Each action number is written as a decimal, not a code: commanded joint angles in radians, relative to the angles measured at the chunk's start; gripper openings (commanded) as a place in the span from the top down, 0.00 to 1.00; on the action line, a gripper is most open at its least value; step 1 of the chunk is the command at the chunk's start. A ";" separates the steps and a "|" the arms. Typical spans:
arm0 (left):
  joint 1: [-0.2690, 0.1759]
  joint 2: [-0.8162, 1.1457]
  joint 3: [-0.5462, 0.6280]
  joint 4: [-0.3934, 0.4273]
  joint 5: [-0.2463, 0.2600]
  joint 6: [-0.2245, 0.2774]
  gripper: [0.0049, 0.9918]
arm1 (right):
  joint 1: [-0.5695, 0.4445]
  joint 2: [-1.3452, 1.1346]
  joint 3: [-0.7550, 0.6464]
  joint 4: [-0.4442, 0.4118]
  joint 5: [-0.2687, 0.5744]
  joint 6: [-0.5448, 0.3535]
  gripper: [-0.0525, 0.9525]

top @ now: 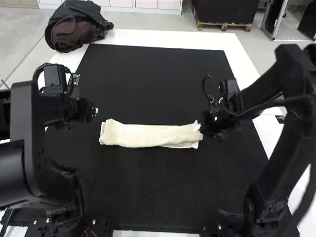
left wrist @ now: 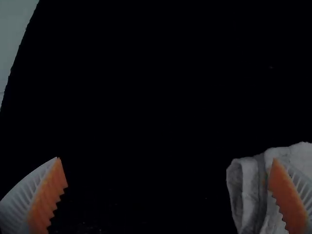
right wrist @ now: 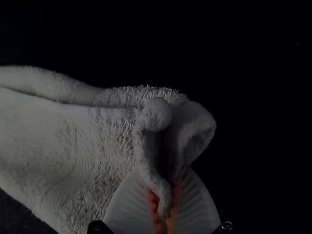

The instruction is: Fold the towel.

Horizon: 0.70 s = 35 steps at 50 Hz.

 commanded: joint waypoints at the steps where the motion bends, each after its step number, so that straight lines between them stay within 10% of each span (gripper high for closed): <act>1: 0.008 -0.020 0.036 0.004 0.011 -0.008 0.02 | -0.018 -0.064 0.047 -0.045 -0.046 -0.004 0.98; 35: 0.008 -0.020 0.030 0.030 -0.020 -0.011 0.02 | 0.373 -0.009 0.279 -0.091 -0.045 0.142 0.98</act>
